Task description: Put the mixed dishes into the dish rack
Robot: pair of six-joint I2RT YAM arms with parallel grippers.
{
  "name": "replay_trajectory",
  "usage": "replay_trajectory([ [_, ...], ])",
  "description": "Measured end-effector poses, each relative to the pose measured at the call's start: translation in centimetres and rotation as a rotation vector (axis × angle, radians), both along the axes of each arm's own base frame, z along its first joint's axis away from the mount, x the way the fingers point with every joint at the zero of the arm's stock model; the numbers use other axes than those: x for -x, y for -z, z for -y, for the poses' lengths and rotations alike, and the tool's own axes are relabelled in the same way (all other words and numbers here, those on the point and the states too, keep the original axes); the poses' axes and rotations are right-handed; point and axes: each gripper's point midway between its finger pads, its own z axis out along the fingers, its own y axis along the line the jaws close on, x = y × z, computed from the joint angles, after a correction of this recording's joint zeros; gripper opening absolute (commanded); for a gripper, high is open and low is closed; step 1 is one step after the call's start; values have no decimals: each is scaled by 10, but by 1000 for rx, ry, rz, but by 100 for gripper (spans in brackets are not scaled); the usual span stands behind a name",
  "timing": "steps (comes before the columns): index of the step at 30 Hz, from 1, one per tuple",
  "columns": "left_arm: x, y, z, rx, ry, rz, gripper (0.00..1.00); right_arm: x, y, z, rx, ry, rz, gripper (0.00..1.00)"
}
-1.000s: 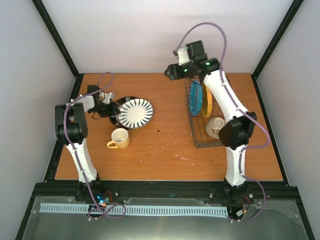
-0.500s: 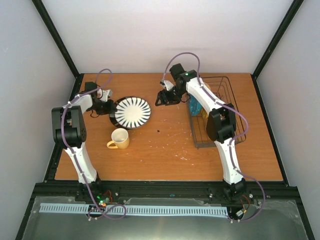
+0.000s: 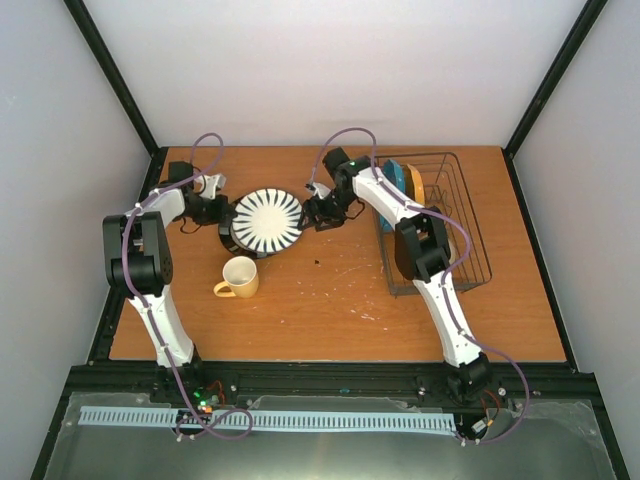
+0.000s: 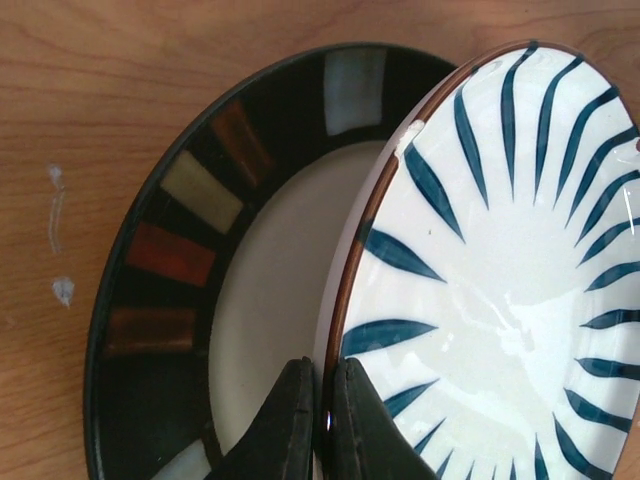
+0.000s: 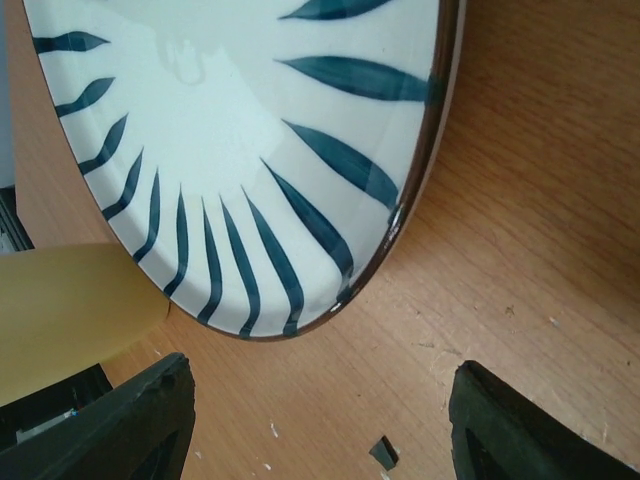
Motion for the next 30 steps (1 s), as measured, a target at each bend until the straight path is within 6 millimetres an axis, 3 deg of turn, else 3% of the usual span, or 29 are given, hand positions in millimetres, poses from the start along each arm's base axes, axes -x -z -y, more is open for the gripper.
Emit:
replay_trajectory([
  [16,-12,-17,15,116,5,56,1,-27,2,-26,-114,71,-4,66],
  [17,-12,-19,16,125,7,61,1,-29,0,-29,-129,73,0,59],
  [18,-13,-20,18,132,9,64,1,-30,-2,-31,-146,75,1,45],
  [20,-14,-21,23,147,14,66,1,-33,-9,-37,-188,78,2,6],
  [23,-16,-20,25,140,13,75,3,-37,-25,-44,-282,74,-21,3],
  [24,-18,-19,26,147,15,77,7,-40,-35,-45,-315,75,-22,3],
  [26,-23,-21,27,157,19,99,31,-43,-40,-44,-320,89,-18,3],
  [28,-26,-26,28,165,18,106,69,-46,-44,-46,-323,95,3,3],
  [29,-28,-29,30,166,20,107,94,-49,-46,-47,-317,105,19,3],
  [30,-29,-33,33,165,23,108,99,-53,-48,-47,-309,121,40,3],
])
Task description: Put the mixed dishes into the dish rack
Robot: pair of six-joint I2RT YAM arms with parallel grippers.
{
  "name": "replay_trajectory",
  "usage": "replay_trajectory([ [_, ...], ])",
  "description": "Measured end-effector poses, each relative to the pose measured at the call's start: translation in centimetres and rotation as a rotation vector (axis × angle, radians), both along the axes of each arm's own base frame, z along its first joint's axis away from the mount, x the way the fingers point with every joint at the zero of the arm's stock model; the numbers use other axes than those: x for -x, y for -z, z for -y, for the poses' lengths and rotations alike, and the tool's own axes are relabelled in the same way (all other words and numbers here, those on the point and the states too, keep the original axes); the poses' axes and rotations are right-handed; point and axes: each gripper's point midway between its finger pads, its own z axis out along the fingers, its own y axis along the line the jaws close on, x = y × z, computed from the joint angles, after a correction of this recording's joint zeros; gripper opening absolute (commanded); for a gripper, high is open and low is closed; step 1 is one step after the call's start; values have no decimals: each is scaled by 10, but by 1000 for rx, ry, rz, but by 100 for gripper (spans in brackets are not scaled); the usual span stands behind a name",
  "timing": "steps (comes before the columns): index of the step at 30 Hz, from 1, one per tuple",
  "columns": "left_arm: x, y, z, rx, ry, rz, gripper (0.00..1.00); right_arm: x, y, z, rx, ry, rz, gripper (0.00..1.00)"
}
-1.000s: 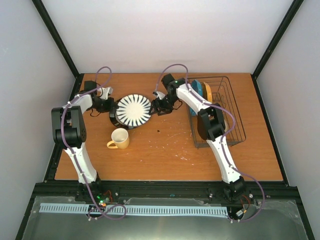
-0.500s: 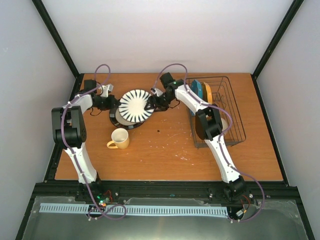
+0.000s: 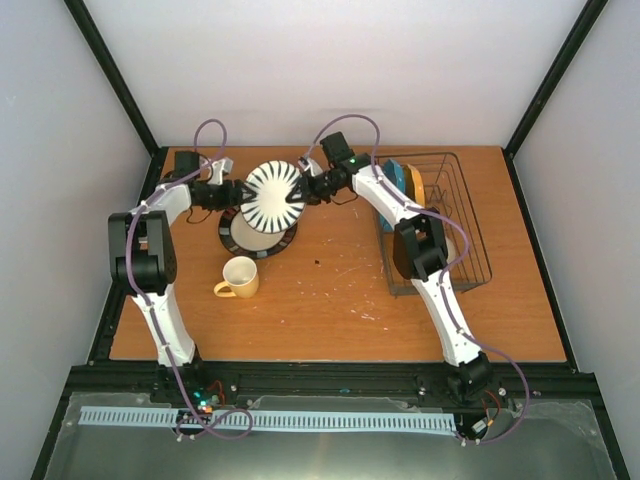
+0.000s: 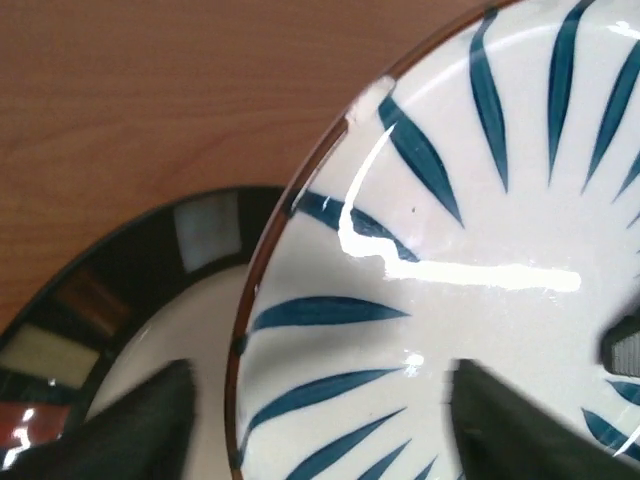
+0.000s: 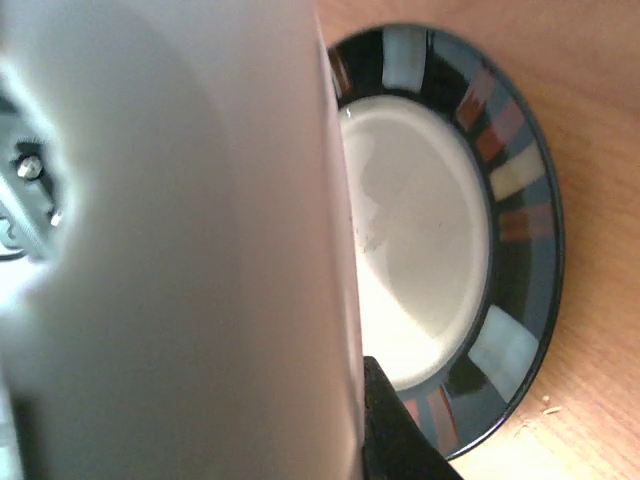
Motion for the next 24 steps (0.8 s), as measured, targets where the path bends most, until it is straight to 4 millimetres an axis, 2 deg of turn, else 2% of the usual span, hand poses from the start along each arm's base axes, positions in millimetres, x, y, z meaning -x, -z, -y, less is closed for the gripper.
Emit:
replay_trajectory([
  [4,-12,-16,-2,-72,-37,44,100,-15,-26,6,29,72,75,3],
  [6,-16,-32,-10,-129,-87,83,100,-27,-56,22,49,134,141,3],
  [8,-20,-61,-22,-185,-146,157,100,-40,-95,48,71,213,223,3],
  [11,-29,-122,-45,-264,-253,296,100,-56,-171,101,141,373,426,3],
  [13,-38,-163,-61,-300,-320,393,100,-57,-227,147,219,515,578,3],
  [15,-42,-189,-75,-328,-380,457,100,-43,-281,196,312,675,715,3],
  [17,-42,-199,-88,-346,-427,477,100,-15,-324,245,412,837,825,3],
  [18,-42,-199,-93,-352,-443,481,100,0,-338,266,449,899,851,3],
  [20,-42,-194,-100,-359,-463,470,100,26,-352,304,513,1004,872,3],
  [22,-40,-186,-106,-368,-476,451,100,35,-347,335,598,1076,862,3],
  [24,-40,-182,-110,-374,-486,442,100,38,-331,360,713,1117,830,3],
])
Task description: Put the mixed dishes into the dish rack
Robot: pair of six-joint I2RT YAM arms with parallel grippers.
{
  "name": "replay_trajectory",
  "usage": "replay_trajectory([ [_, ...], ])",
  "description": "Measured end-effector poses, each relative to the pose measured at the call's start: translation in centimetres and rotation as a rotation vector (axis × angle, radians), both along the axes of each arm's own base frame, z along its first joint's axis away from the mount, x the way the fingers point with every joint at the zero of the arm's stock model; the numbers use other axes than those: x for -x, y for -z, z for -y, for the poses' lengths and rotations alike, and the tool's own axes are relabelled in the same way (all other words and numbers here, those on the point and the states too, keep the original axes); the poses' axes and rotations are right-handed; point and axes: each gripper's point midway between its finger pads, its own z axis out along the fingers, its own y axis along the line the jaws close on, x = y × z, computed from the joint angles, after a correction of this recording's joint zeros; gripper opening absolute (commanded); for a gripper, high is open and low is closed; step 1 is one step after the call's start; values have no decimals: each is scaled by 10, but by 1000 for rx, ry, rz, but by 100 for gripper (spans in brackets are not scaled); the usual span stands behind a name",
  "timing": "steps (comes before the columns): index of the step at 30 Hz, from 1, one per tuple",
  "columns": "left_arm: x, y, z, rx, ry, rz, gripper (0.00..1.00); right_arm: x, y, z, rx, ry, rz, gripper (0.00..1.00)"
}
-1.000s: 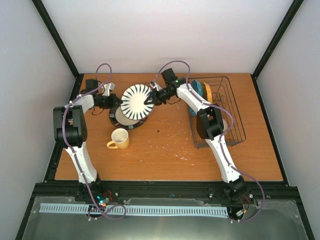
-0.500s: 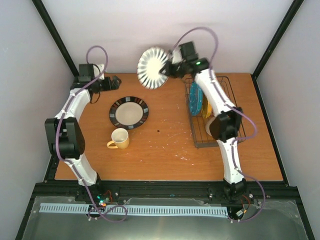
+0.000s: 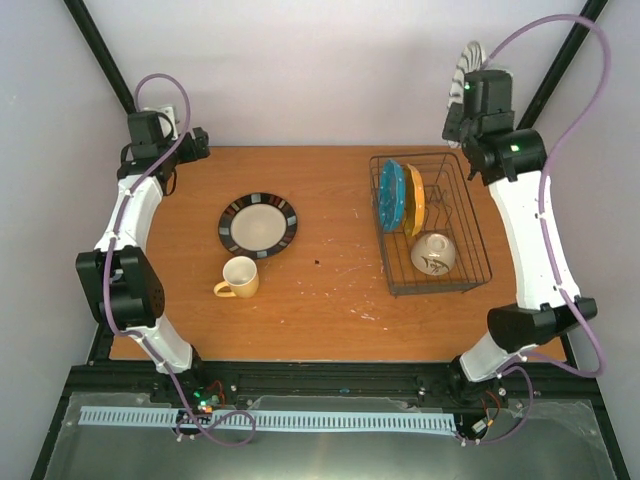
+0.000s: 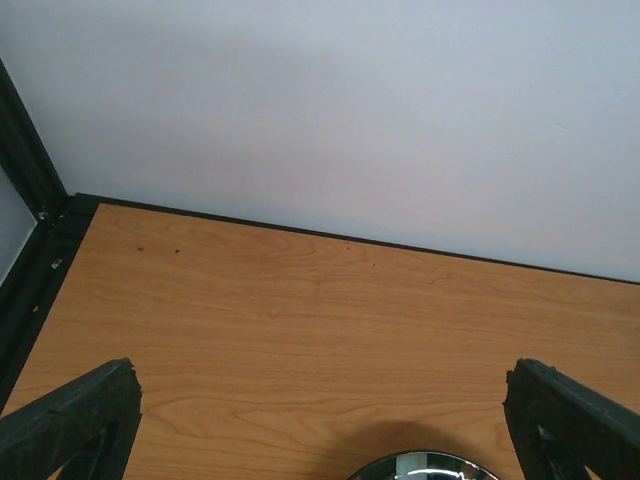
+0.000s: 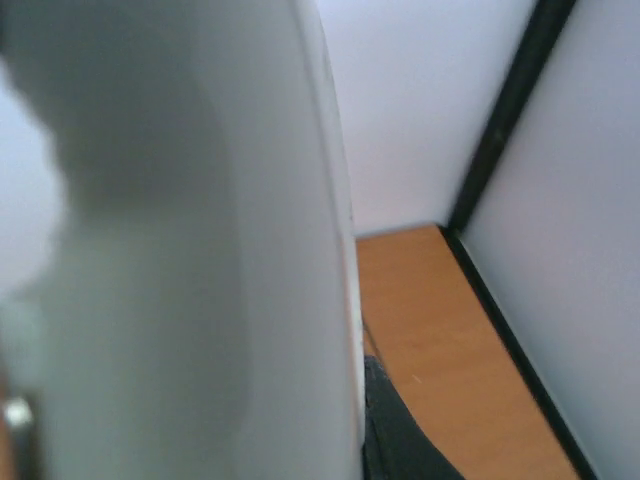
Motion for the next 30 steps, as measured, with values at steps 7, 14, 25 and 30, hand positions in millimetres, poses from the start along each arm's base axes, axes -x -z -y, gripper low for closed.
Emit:
replay_trajectory([
  [7,3,15,-2,9,-8,-28,100,-22,120,18,159,41,-343,3],
  [14,7,33,-3,17,-13,-67,100,-11,184,28,159,-20,-541,3],
  [25,15,55,-8,19,-31,-115,100,-14,223,23,152,-116,-636,3],
  [30,24,62,-10,17,-50,-133,100,-21,239,19,152,-145,-665,3],
])
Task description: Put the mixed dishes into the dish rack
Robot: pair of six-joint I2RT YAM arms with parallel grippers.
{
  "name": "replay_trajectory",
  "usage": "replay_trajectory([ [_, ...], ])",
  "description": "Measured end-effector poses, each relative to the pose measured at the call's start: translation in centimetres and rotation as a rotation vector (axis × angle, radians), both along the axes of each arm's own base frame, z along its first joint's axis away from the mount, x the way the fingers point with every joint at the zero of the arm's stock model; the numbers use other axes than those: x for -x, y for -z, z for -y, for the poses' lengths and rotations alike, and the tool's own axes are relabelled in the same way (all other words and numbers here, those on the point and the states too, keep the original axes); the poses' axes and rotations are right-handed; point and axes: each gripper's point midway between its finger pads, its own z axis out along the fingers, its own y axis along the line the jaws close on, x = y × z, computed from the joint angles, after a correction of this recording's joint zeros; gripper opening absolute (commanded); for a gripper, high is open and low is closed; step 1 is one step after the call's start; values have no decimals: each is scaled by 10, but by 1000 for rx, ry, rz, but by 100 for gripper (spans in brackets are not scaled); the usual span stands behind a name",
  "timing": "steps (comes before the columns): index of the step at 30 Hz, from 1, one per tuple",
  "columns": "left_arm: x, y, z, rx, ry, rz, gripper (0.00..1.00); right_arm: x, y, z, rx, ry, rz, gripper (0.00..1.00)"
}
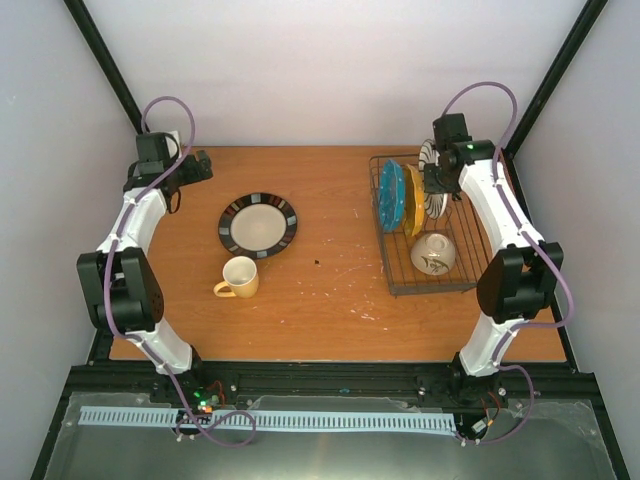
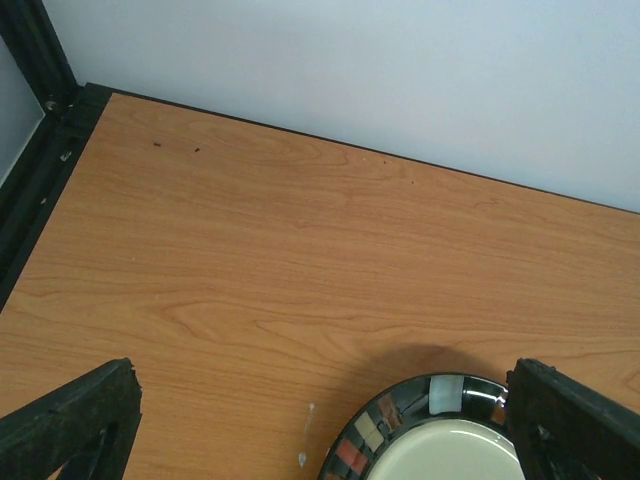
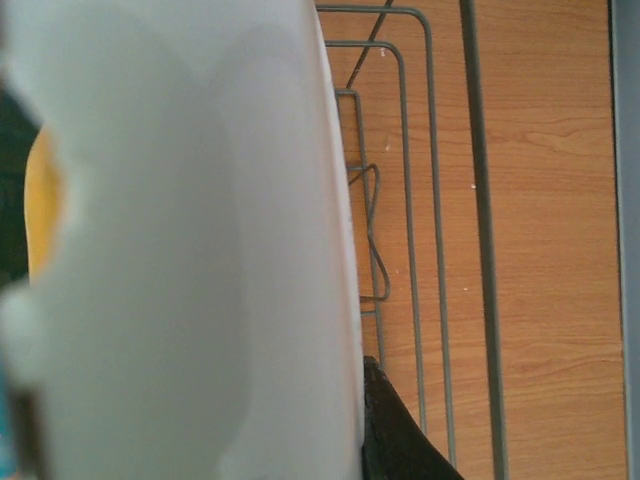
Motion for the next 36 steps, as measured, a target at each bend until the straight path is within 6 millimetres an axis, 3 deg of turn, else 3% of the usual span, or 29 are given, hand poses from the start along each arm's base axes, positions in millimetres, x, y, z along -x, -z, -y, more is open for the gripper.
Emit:
replay_trajectory([
  [10,6,-7,-6,-16,-31,11,100,-12,9,-3,-7,-16,8,3],
  [17,6,-6,-8,-17,-36,10,100,-17,3,12,-10,11,29,3],
  [23,3,-5,-8,-12,-36,9,100,-16,4,32,5,50,23,3],
  [31,1,-3,-8,-10,-34,5,100,-8,25,33,14,41,-34,3],
  [36,1,-4,-7,-8,-30,7,100,-7,25,34,22,46,-37,3],
])
